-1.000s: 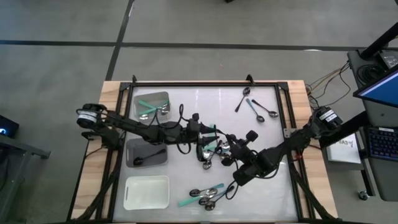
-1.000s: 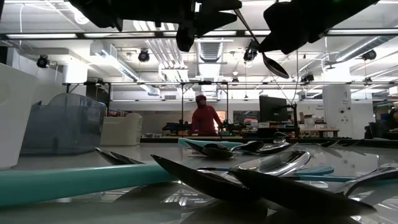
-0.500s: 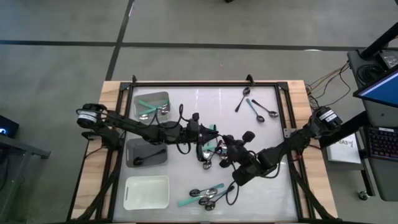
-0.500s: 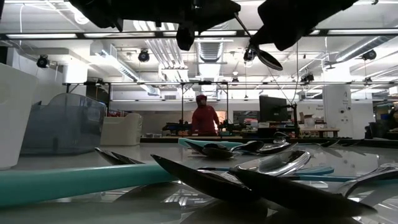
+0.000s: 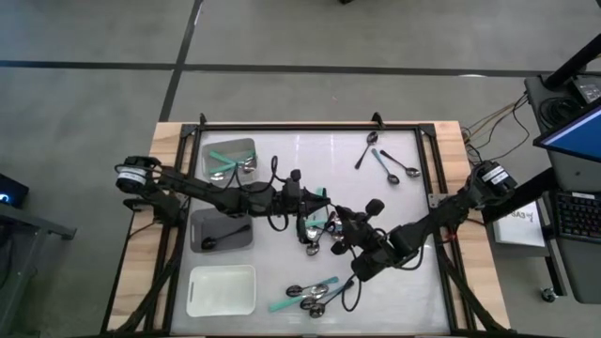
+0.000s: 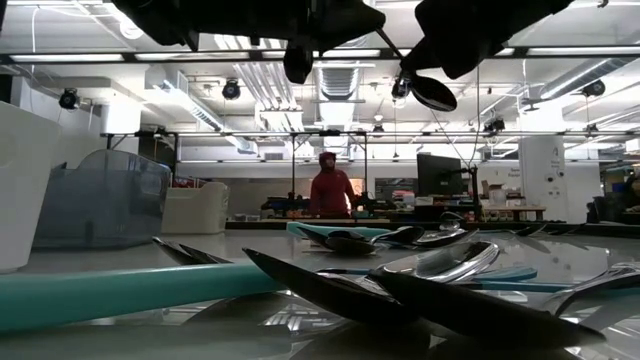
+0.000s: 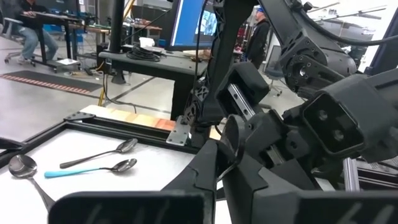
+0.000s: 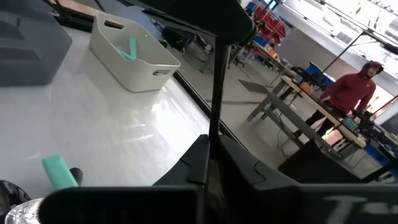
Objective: Sort silverware by color (type)
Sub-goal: Put the black spoon into the black bin
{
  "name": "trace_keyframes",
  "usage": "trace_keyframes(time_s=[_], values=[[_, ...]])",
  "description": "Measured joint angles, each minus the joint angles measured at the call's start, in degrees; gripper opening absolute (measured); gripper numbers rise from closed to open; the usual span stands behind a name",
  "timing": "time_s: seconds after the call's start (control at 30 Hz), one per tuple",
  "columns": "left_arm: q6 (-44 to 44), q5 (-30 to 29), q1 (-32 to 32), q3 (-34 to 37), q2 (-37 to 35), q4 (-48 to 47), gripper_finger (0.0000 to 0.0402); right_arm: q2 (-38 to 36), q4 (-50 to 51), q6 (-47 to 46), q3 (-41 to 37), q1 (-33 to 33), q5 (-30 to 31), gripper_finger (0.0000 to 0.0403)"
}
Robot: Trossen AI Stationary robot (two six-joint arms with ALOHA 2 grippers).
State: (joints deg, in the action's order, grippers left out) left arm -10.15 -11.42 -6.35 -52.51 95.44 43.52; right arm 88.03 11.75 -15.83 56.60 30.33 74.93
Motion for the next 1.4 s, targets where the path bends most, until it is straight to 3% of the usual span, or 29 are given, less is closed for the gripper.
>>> trace_keyframes(time_s=[0.5,0.9,1.1,1.4], values=[[-0.4,-0.1,4.4,0.0,0.0,-4.0,0.0,-1.2,-0.1,-0.8,0.0,0.2,-2.7,0.0124],[-2.7,-1.5,5.4,0.0,-1.7,-18.1,0.0,-1.4,-0.1,-1.7,0.0,3.4,-3.5,0.0134],[-2.9,-1.5,4.3,0.0,-8.8,-32.7,0.0,-1.7,0.0,-1.8,0.0,4.4,-3.5,0.0134],[-9.5,-1.7,0.3,0.0,-29.3,-57.5,0.0,-4.4,0.2,-1.8,0.0,4.2,-3.4,0.0134]])
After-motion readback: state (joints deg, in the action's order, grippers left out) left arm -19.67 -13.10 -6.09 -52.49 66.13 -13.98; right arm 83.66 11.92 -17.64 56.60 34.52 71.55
